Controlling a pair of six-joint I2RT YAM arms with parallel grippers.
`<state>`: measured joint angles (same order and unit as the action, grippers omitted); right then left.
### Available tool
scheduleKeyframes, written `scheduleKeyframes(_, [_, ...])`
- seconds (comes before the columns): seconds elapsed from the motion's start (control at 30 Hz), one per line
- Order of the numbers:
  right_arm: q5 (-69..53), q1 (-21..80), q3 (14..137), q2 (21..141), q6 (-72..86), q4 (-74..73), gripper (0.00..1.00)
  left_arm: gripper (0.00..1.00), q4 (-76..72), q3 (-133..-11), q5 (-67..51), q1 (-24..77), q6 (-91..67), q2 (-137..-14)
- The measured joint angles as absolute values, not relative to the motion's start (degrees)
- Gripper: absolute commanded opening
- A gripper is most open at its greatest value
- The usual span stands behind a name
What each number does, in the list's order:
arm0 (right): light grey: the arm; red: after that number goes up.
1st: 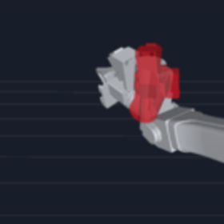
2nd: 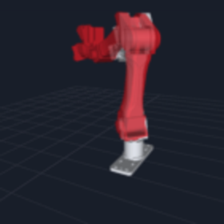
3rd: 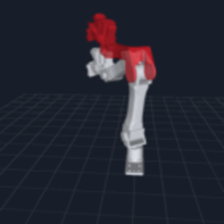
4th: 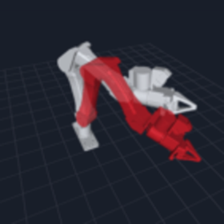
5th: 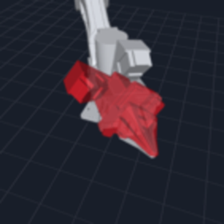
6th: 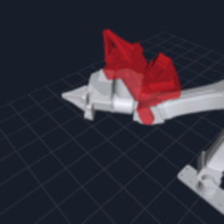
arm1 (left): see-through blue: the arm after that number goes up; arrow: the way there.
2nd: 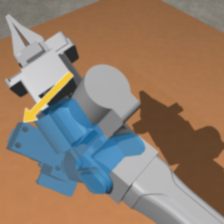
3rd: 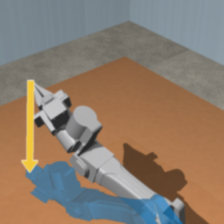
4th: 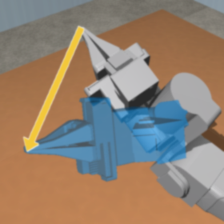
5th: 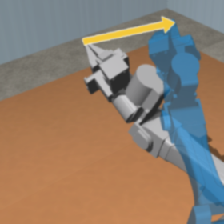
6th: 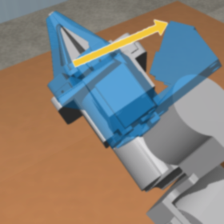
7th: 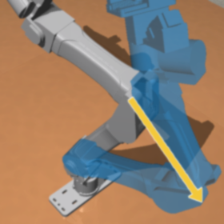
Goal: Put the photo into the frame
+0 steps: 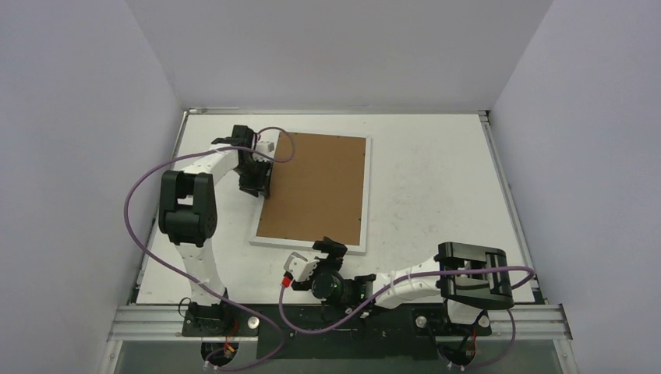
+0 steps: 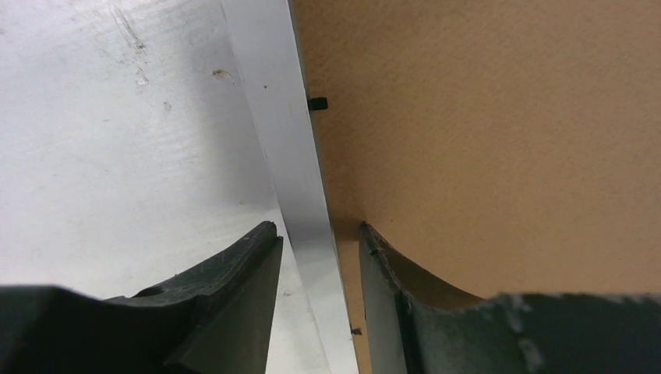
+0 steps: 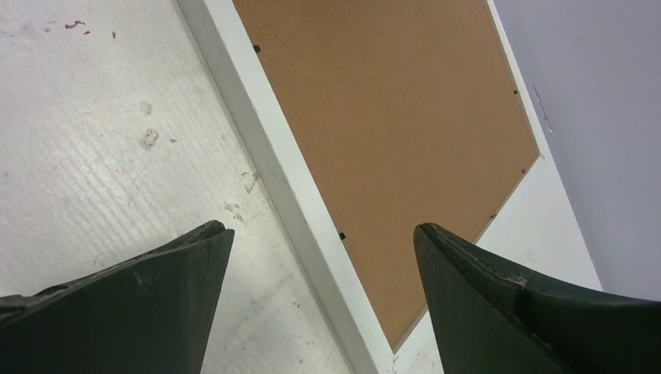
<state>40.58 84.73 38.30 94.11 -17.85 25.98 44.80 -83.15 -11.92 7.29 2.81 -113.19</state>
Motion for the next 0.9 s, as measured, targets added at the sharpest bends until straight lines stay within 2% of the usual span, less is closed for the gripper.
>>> scheduleKeyframes(0.17, [40.4, 84.4, 38.3, 94.1, -16.0, 25.6, 0.90, 0.45, 43.1, -82.3, -12.2, 6.6, 3.2, -113.8])
scheduleKeyframes(0.3, [40.3, 84.4, 38.3, 94.1, -15.3, 25.6, 0.90, 0.44, 42.7, -82.0, -12.9, 6.2, 3.4, -113.8])
scheduleKeyframes(0.43, [40.2, 84.4, 38.3, 94.1, -15.2, 25.6, 0.90, 0.32, 42.6, -81.9, -14.3, 5.9, 3.4, -114.0])
scheduleKeyframes(0.63, [40.1, 84.0, 38.3, 94.6, -15.6, 25.7, 0.90, 0.02, 42.6, -81.8, -16.2, 5.2, 3.2, -113.9])
scheduleKeyframes(0.9, [38.8, 84.0, 38.5, 100.1, -19.0, 29.2, 0.90, 0.00, 43.3, -82.0, -14.8, 5.7, 2.5, -113.2])
